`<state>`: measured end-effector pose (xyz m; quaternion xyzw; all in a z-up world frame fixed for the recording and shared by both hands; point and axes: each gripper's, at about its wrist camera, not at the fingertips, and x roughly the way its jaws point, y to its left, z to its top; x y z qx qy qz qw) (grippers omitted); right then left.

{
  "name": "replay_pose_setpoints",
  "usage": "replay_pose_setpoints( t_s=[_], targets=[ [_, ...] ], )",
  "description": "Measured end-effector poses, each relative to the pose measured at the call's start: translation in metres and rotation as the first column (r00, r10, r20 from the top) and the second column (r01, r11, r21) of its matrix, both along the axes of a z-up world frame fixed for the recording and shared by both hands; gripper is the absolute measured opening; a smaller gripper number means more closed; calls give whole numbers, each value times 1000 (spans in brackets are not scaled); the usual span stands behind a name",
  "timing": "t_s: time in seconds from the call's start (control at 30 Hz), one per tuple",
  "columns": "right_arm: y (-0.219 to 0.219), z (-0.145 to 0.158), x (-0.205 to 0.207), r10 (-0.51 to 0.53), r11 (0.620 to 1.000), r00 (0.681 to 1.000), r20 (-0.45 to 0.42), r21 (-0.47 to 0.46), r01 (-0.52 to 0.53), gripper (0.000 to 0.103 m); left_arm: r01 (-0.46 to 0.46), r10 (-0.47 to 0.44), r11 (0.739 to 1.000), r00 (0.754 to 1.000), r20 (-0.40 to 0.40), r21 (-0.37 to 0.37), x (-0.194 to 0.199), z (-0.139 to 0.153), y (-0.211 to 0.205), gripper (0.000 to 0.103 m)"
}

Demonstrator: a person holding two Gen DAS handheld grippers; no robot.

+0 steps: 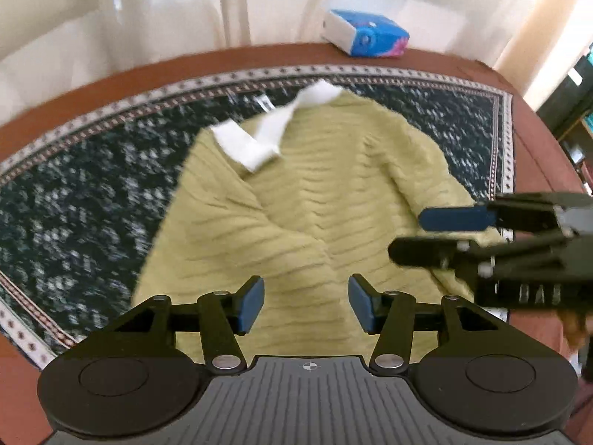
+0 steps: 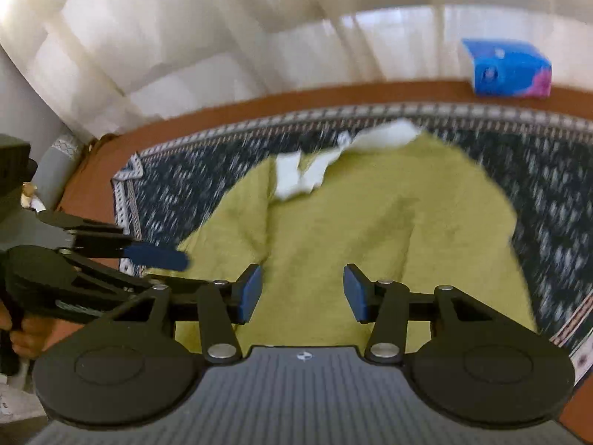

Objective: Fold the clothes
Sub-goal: 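Lower the sweater flat onto the rug and open both tools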

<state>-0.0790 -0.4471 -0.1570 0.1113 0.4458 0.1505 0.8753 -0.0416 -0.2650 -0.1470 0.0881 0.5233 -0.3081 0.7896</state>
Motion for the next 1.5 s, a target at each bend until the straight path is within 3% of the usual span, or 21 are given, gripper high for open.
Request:
replay_pose_setpoints(
  t_s=[0.27,0.3,0.33,0.37,0.4,0.43,0.5,0.67,0.8,0.93,1.13,1.3,1.37,1.43,1.47,1.5],
  targets=[
    [-28,-12,-37,-142,974,990,10,-174,142,57,-10,11,1000,1000,-16,24,1,-16,-14,64],
    [-31,-15,-39,-147,973,989,-6,-179,143,57,-9,9,1000,1000,-22,25,1,-18,-15,58],
    [-34,-18,-40,-150,972,988,-19,-184,144,57,-12,13,1000,1000,-28,23,2,-20,-14,44],
    [-36,-21,-42,-153,970,988,-26,-193,145,57,-15,16,1000,999,-34,21,2,-21,-14,36],
    [-35,-23,-42,-154,970,988,-30,-197,145,57,-18,19,1000,999,-40,19,3,-22,-13,15],
    [-34,-26,-43,-154,969,987,-35,-198,145,57,-22,23,1000,999,-46,14,4,-23,-11,6],
    [-33,-30,-44,-155,969,987,-46,-202,143,57,-36,36,999,998,-48,2,7,-21,-6,0],
    [-31,-38,-42,-163,969,984,-69,-197,147,57,-80,80,996,996,-32,-25,24,0,22,0],
    [-34,-39,-42,-165,970,983,-80,-193,147,57,-139,139,990,989,52,3,50,26,54,0],
    [-33,-39,-41,-159,970,984,-86,-199,139,57,-248,236,966,960,150,66,80,41,97,0],
    [-29,-41,-40,-145,968,986,-85,-218,124,60,-401,381,907,911,160,128,120,27,152,0],
    [-26,-41,-38,-135,966,987,-90,-233,111,61,-435,414,882,899,147,178,132,-7,166,0],
    [-26,-42,-37,-130,966,987,-94,-237,105,62,-425,408,882,905,121,204,137,-22,167,0],
    [-24,-42,-36,-121,966,988,-99,-242,94,65,-407,396,885,914,91,226,141,-37,167,29],
    [-23,-42,-35,-115,965,988,-103,-247,86,66,-412,399,883,911,103,222,141,-37,167,36],
    [-22,-42,-34,-107,964,989,-107,-254,77,67,-418,402,882,908,116,218,141,-37,168,50]
  ],
)
